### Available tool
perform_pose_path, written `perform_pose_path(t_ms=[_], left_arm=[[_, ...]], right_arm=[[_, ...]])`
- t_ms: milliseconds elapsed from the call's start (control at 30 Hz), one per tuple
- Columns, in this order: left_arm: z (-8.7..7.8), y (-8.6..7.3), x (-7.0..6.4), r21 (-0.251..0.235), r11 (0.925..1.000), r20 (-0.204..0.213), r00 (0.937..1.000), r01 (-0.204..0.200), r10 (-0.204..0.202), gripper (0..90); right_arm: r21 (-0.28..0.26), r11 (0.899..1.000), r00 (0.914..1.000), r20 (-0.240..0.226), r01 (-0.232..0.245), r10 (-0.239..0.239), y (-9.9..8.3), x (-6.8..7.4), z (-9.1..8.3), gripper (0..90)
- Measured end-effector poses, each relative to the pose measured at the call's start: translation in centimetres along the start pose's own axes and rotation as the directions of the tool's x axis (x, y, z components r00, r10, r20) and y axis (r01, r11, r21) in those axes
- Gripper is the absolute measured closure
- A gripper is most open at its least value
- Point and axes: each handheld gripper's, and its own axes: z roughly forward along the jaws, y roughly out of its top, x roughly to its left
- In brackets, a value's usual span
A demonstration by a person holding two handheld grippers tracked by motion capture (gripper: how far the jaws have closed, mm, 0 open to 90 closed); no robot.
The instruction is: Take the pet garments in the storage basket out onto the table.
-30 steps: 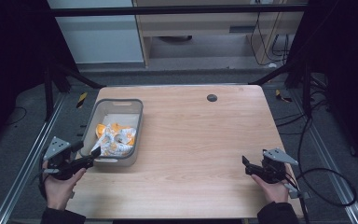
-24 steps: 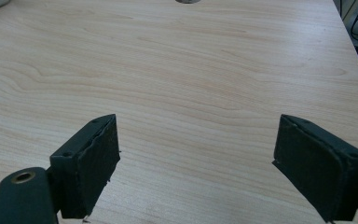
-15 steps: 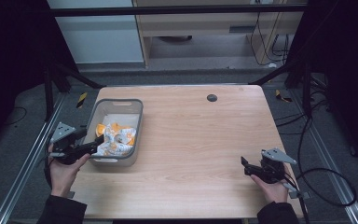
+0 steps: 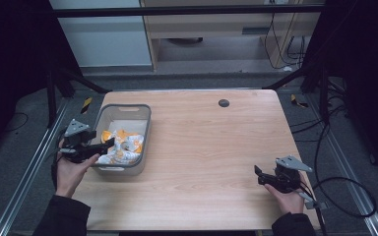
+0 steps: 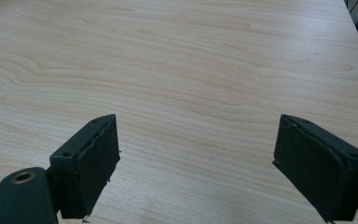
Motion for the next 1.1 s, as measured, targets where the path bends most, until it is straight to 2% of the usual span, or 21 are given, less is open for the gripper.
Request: perform_pose_path(t_ms=[233,300,400,633,733,900,933,967,1100], left_arm=[[1.0,0.6,-0.4,0.068,0.9972,0.006,0.9995,-0.032,0.032,24.1],[1.1,0.7,-0.4,0.075,0.9966,0.008,0.9994,-0.034,0.034,24.1],[1.6,1.0,-0.4,0.116,0.9921,0.010,0.9988,-0.049,0.048,24.1],[2.5,1.4,-0.1,0.166,0.9848,0.021,0.9986,-0.050,0.048,24.8],[3.1,1.6,-0.2,0.212,0.9751,0.035,0.9976,-0.066,0.060,24.8],[3.9,1.9,-0.6,0.255,0.9636,0.045,0.9965,-0.080,0.071,26.3],[3.9,1.9,-0.6,0.255,0.9636,0.045,0.9965,-0.080,0.071,26.4],[4.2,2.0,-0.8,0.272,0.9580,0.046,0.9955,-0.092,0.082,26.8],[4.6,2.0,-0.9,0.296,0.9511,0.052,0.9958,-0.087,0.075,28.9]], right_arm=[[0.013,1.000,1.0000,-0.009,-0.002,0.002,0.0,0.0,0.1,13.9],[0.015,1.000,1.0000,-0.010,-0.001,0.001,0.0,0.0,0.1,13.9],[0.018,1.000,0.9999,-0.011,0.000,0.000,-0.1,0.0,0.2,13.9],[0.024,1.000,0.9998,-0.017,-0.005,0.005,-0.1,0.0,0.2,14.0],[0.026,1.000,0.9998,-0.019,-0.008,0.008,0.0,0.0,0.2,13.9],[0.028,1.000,0.9998,-0.020,-0.006,0.006,0.0,0.0,0.2,13.9],[0.028,1.000,0.9998,-0.020,-0.006,0.006,0.0,0.0,0.2,13.9],[0.030,1.000,0.9998,-0.021,-0.007,0.008,0.0,0.0,0.2,13.9],[0.027,1.000,0.9998,-0.021,-0.002,0.002,0.0,-0.1,0.2,14.1]])
